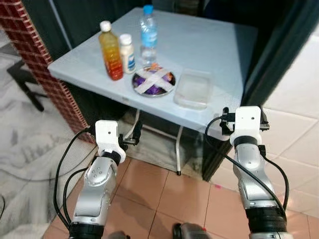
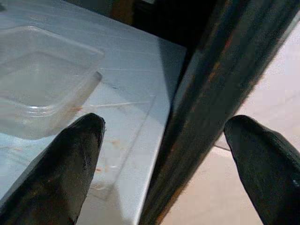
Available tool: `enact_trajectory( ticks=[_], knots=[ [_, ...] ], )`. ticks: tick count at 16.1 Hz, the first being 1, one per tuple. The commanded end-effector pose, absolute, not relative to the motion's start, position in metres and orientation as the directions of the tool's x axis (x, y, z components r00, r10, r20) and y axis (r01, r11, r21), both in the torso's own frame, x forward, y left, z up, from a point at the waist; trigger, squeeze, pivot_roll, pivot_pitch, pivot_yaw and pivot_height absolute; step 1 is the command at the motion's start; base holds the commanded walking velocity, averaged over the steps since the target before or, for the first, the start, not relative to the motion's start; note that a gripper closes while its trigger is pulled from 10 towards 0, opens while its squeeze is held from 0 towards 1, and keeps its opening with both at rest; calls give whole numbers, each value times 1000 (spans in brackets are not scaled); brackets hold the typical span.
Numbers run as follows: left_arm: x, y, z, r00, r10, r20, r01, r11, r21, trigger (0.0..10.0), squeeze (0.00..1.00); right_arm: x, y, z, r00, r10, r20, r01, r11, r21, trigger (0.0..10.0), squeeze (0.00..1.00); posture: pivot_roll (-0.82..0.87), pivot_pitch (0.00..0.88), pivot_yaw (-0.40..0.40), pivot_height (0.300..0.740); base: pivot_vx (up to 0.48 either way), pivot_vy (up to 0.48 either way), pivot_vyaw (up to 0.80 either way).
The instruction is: Restocking fridge
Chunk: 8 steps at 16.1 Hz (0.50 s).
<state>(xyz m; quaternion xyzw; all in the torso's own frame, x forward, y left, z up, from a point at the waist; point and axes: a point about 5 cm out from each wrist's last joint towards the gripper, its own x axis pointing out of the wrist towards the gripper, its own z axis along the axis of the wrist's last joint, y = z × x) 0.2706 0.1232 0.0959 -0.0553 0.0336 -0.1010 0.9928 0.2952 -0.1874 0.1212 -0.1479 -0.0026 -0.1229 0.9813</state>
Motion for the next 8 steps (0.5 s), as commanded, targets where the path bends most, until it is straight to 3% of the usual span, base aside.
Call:
enact_trajectory(
  ticks=[1, 3, 8],
  knots=[
    [271, 124, 96, 977, -208, -54, 201, 973, -112, 10000, 0, 296, -187, 122, 970, -241, 40, 243, 930, -277, 10000, 0, -17, 43, 41, 740, 296, 0, 0],
    [271, 125, 96, 976, -212, -57, 204, 972, -119, 10000, 0, 295, -186, 121, 971, -238, 32, 238, 935, -265, 10000, 0, -17, 43, 43, 740, 302, 341, 0],
    [271, 124, 96, 974, -218, -58, 210, 971, -113, 10000, 0, 294, -185, 119, 971, -237, 24, 235, 935, -267, 10000, 0, -17, 44, 43, 740, 287, 385, -595]
  ],
)
